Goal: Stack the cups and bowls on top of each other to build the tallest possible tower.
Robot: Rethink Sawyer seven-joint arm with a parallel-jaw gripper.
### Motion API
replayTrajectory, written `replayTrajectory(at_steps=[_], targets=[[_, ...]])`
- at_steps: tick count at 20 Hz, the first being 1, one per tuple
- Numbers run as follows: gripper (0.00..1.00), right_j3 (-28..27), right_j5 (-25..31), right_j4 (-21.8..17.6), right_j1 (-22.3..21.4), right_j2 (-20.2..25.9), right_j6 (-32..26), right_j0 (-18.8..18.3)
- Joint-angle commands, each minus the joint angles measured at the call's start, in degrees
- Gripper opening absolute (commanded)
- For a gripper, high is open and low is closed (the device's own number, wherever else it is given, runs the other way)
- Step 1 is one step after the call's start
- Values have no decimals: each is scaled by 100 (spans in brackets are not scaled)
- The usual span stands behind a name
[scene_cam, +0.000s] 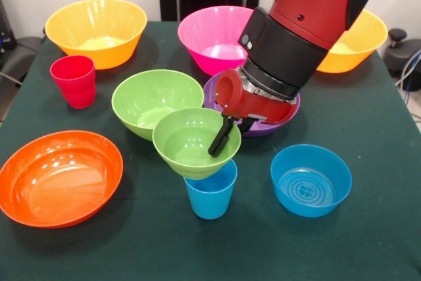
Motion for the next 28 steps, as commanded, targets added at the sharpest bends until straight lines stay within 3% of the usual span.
replayTrajectory(at_steps=[1, 28], targets=[[0, 369, -133, 47, 248, 671, 996, 115], [0, 430, -105, 107, 263, 833, 1408, 175]])
